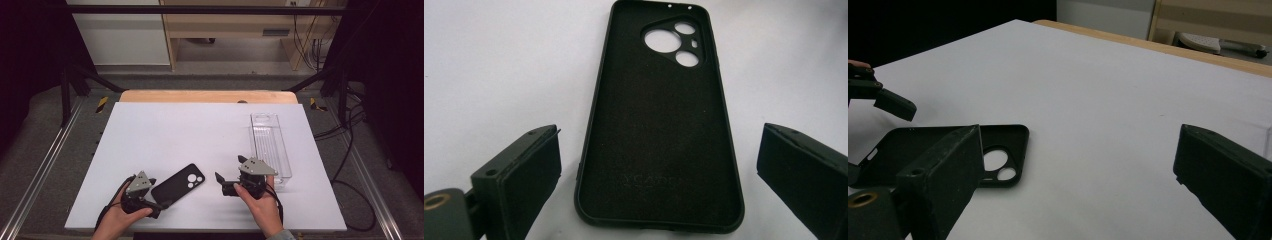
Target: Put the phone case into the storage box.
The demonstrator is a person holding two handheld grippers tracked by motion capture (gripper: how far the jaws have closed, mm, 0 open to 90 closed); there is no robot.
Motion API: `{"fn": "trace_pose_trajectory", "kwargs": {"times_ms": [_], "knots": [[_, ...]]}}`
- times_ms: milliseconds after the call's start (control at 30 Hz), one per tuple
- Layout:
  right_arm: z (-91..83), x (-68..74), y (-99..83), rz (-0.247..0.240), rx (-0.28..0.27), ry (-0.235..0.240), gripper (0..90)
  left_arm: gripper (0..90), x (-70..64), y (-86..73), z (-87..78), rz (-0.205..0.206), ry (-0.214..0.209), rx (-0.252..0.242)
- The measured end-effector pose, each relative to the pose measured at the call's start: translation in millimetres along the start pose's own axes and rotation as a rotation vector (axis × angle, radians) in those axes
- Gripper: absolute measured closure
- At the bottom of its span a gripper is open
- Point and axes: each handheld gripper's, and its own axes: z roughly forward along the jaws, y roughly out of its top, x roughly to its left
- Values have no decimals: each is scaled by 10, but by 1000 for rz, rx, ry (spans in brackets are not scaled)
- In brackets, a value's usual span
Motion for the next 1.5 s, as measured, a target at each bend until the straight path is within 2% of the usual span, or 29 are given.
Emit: {"fn": "trace_pose_trajectory", "kwargs": {"times_ms": [733, 867, 1000, 1233, 1500], "knots": [[19, -4, -16, 5, 12, 9, 68, 43, -23, 34, 102, 6, -2, 58], [26, -5, -19, 5, 12, 12, 69, 44, -27, 50, 121, -1, 0, 56], [28, -6, -21, 6, 15, 14, 70, 45, -39, 51, 155, 4, 1, 76], [28, -1, -21, 6, 17, 13, 72, 48, -28, 56, 159, -3, 11, 77], [27, -2, -21, 6, 16, 14, 72, 48, -39, 57, 168, 23, 19, 89]]}}
